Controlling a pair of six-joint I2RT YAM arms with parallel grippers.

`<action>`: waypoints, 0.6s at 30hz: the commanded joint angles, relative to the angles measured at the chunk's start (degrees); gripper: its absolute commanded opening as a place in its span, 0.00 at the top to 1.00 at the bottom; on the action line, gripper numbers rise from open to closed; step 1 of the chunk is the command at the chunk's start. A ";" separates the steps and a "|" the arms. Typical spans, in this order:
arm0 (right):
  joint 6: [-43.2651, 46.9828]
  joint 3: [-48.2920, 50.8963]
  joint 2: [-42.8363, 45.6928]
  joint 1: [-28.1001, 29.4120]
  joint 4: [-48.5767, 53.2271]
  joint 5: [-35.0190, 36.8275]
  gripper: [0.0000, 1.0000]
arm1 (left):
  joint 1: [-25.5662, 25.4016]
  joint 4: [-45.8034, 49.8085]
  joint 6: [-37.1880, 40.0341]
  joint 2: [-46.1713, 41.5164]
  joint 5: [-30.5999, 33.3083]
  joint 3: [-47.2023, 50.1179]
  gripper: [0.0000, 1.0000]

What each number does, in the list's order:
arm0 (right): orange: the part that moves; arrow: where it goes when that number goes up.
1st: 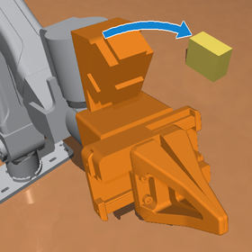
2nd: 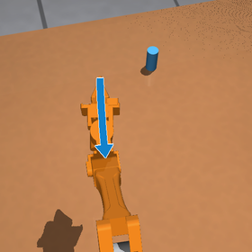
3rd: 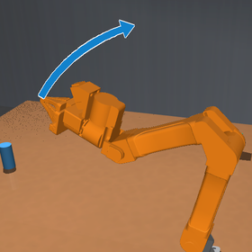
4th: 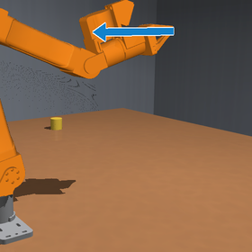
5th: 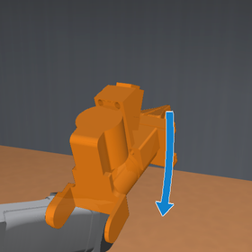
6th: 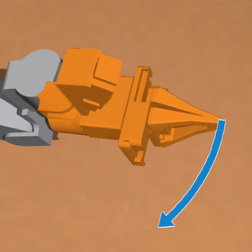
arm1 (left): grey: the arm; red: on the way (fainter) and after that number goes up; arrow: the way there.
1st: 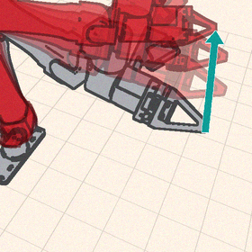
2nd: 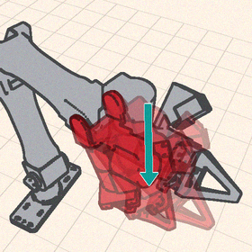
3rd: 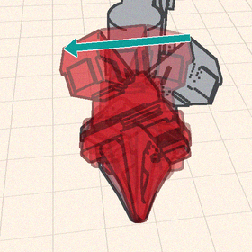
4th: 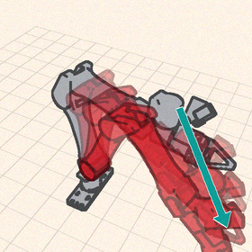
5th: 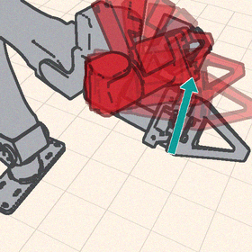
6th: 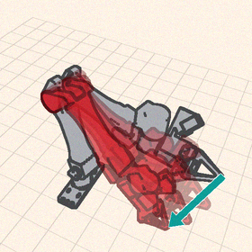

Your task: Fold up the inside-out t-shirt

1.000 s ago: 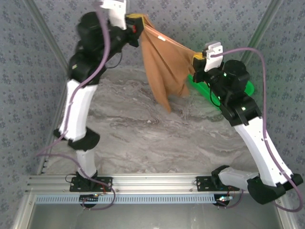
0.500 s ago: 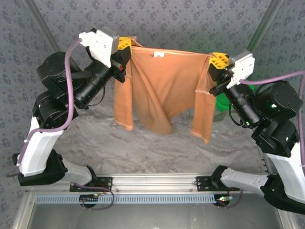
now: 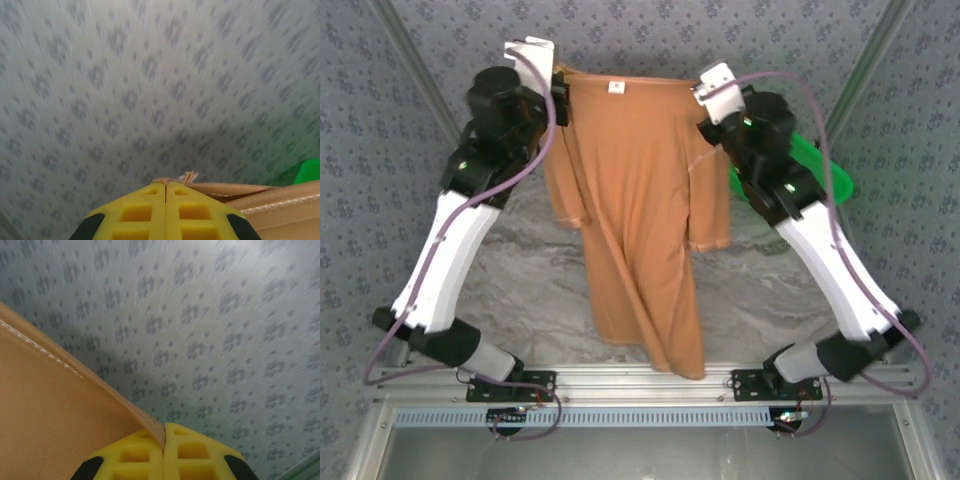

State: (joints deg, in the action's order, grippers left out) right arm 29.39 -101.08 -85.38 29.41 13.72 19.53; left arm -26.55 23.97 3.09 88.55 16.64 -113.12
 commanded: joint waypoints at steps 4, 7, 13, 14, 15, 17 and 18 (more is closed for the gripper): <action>-6.24 -14.59 -29.04 -6.80 -1.59 7.75 0.80 | 9.88 -3.29 -11.08 21.79 -3.24 -1.23 0.78; -11.33 -33.36 -41.72 -7.35 15.60 9.18 0.67 | 11.07 8.93 -12.45 32.32 -5.60 -16.47 0.59; -20.35 -16.60 -31.20 -5.66 19.56 -3.51 0.49 | 11.18 9.76 -14.68 27.99 -11.02 -9.15 0.36; -22.44 -11.90 -28.63 -5.38 18.92 -6.40 0.47 | 11.17 8.07 -15.69 25.63 -12.22 -4.96 0.35; -24.37 -6.24 -25.47 -4.81 17.67 -8.83 0.45 | 11.17 5.79 -17.36 22.75 -13.72 0.10 0.35; -27.09 2.69 -21.21 -3.81 15.69 -11.02 0.39 | 11.16 -0.37 -20.38 17.90 -18.43 11.22 0.35; -28.48 6.16 -19.89 -3.44 15.45 -12.01 0.38 | 11.08 -3.81 -21.83 15.94 -20.20 16.20 0.35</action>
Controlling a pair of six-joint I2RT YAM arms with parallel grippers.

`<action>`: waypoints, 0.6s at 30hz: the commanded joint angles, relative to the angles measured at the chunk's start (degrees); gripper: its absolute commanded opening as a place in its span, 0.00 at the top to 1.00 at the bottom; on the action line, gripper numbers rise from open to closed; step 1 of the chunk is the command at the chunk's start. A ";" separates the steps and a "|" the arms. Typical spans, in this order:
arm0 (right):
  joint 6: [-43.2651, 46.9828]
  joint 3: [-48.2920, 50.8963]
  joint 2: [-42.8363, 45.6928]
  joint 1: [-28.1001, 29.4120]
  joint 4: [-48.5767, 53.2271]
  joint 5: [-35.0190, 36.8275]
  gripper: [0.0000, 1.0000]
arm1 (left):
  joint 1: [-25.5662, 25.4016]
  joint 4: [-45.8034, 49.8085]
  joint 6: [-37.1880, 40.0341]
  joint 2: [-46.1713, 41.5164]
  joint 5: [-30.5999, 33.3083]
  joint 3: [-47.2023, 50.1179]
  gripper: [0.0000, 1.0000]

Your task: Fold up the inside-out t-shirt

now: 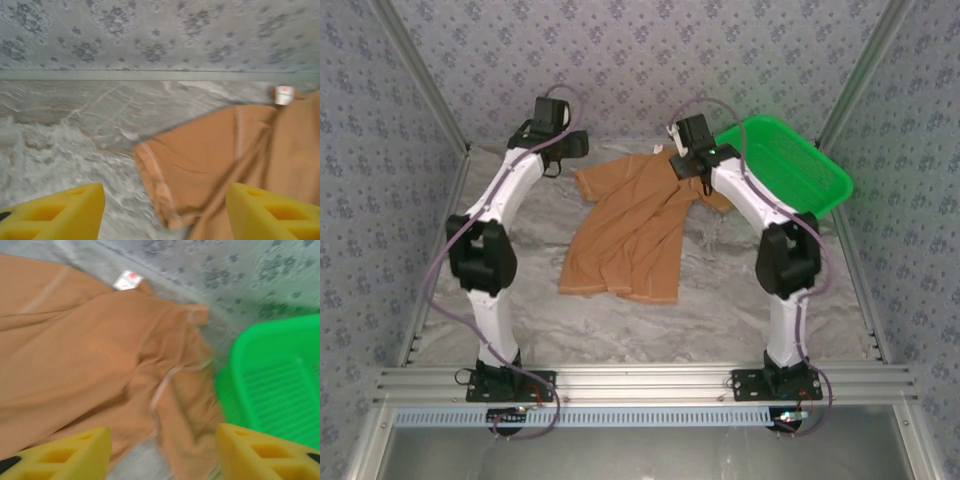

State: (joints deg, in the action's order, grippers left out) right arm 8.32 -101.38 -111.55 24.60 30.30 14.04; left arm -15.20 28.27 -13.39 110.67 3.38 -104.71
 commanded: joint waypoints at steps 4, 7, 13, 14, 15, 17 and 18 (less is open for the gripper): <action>-14.02 15.31 7.02 1.94 -3.93 -14.00 0.37 | -0.44 -12.80 -5.61 -4.09 -9.12 14.38 0.35; -17.62 17.19 4.37 3.17 -5.74 -19.79 0.39 | -0.44 -11.48 -4.31 3.42 -10.30 8.85 0.36; -24.44 24.41 3.54 5.45 -10.28 -27.18 0.45 | 0.24 -0.08 -2.75 19.76 -5.64 -9.13 0.38; -24.82 25.07 3.28 6.12 -9.80 -26.68 0.45 | 0.55 2.54 -2.56 22.44 -4.15 -12.44 0.38; -24.99 25.73 3.11 6.65 -9.33 -26.48 0.45 | 0.76 4.07 -2.43 24.19 -3.26 -14.69 0.38; -26.24 27.31 2.84 7.34 -9.00 -26.17 0.46 | 1.21 6.53 -2.34 27.61 -3.01 -18.86 0.36; -26.85 27.99 2.61 7.37 -8.98 -26.05 0.47 | 1.44 8.05 -2.43 29.20 -2.96 -21.34 0.36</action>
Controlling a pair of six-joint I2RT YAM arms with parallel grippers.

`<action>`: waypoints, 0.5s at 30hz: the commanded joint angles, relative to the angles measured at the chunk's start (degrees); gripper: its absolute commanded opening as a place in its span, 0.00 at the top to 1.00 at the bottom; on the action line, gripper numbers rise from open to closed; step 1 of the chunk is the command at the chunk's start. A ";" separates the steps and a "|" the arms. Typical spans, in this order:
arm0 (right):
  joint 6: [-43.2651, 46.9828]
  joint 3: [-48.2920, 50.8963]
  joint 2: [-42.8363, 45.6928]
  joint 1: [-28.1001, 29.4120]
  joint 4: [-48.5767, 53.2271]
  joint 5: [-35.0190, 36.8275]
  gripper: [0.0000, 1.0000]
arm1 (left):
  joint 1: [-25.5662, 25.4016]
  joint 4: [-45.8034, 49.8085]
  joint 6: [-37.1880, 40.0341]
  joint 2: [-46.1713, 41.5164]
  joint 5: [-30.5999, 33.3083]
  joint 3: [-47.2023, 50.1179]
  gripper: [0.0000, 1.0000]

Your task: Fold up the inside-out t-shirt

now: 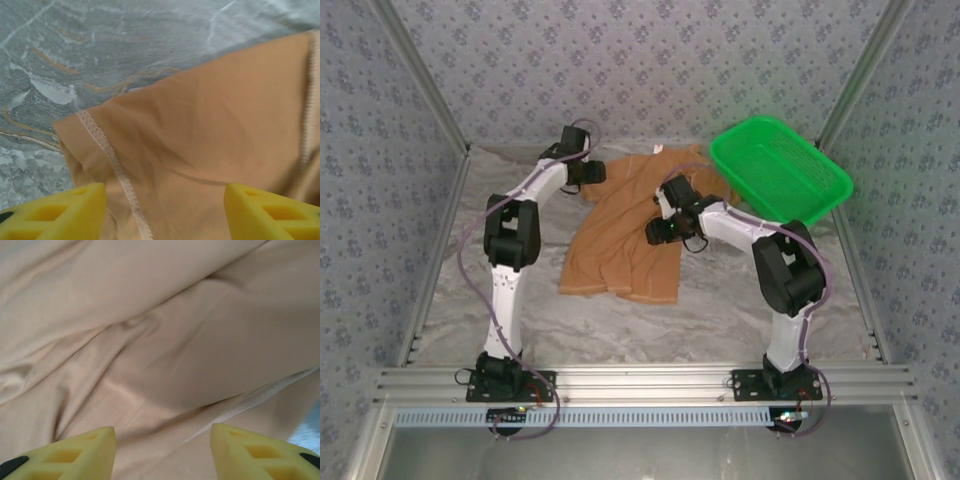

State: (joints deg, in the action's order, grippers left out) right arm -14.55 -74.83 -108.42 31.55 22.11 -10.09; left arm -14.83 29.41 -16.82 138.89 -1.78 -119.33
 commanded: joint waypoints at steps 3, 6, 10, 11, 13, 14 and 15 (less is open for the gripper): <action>-5.28 2.82 -1.34 1.12 1.18 -1.06 0.50 | 1.29 12.17 1.18 6.53 2.05 -14.22 0.36; -6.64 4.67 -1.45 1.58 3.99 -0.45 0.51 | 1.29 15.66 0.92 11.28 0.74 -20.51 0.41; -7.99 8.71 0.38 1.46 7.99 1.26 0.54 | 1.60 18.64 0.75 15.76 0.55 -26.39 0.54; -8.04 9.53 1.09 1.35 8.85 1.89 0.55 | 1.77 19.13 0.67 16.46 0.56 -27.26 0.57; -8.30 10.99 2.04 0.85 10.25 2.70 0.55 | 2.32 19.99 0.37 17.25 0.39 -27.97 0.65; -8.38 11.54 2.44 0.64 11.23 3.24 0.57 | 2.72 20.16 0.25 17.44 0.06 -27.98 0.69; -8.48 11.95 2.76 0.45 11.90 3.79 0.58 | 3.06 20.53 0.16 17.54 -0.21 -27.98 0.72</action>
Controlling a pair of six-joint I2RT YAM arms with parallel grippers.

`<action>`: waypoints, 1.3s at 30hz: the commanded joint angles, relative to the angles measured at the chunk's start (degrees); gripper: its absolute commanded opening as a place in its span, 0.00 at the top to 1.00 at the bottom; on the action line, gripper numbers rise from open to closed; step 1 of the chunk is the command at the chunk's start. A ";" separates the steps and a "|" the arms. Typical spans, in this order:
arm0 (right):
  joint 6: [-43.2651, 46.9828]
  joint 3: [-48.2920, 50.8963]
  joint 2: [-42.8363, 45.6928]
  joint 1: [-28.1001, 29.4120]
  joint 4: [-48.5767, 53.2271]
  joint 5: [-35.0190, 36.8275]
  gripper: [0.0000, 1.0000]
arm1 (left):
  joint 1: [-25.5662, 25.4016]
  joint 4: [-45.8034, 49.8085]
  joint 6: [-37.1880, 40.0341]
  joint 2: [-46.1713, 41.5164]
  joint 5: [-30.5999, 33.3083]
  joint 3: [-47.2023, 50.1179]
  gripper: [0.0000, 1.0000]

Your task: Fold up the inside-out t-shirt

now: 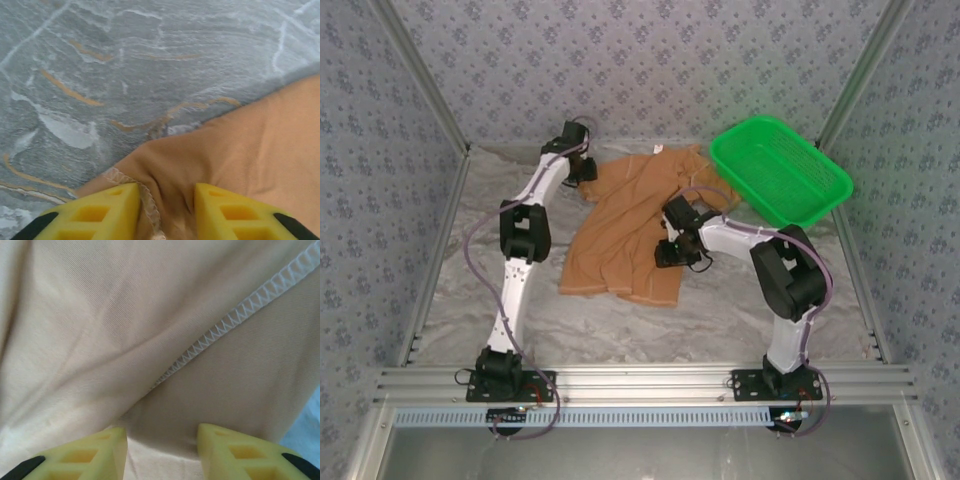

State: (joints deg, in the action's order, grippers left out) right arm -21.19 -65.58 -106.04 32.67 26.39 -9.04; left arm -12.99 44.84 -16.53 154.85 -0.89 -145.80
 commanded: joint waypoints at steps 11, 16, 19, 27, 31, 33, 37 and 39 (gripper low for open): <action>-4.12 8.92 7.16 -5.79 12.98 8.35 0.68 | 7.60 6.70 -1.35 -0.22 -2.31 0.89 1.00; -3.61 7.24 7.51 -6.32 13.42 8.64 0.68 | 9.00 4.27 -1.85 -2.09 -3.19 1.79 1.00; -2.56 4.96 7.83 -6.55 13.82 8.92 0.67 | 9.84 5.00 -1.96 -2.09 -2.49 -0.08 1.00; 2.86 -0.16 12.83 -6.98 15.04 7.88 0.52 | 12.13 6.68 -1.42 -5.63 -1.17 -0.55 0.69; 2.41 2.96 15.49 -8.13 14.26 7.27 0.46 | 12.11 4.80 -1.30 -12.52 -3.55 6.41 0.52; 2.21 4.42 15.34 -8.88 13.27 5.99 0.46 | 11.94 -0.48 -2.27 -19.00 -6.60 15.50 0.48; 2.21 5.38 13.40 -9.03 10.30 4.47 0.48 | 10.41 -12.70 -5.01 -33.62 -11.15 37.45 0.42; 2.45 4.74 11.27 -9.15 10.30 3.94 0.50 | 8.78 -17.51 -6.22 -40.43 -12.73 48.15 0.41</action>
State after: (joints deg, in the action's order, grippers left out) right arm -19.62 -60.75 -92.27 23.64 37.54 -3.31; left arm -1.89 36.53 -20.27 123.28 -8.88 -107.66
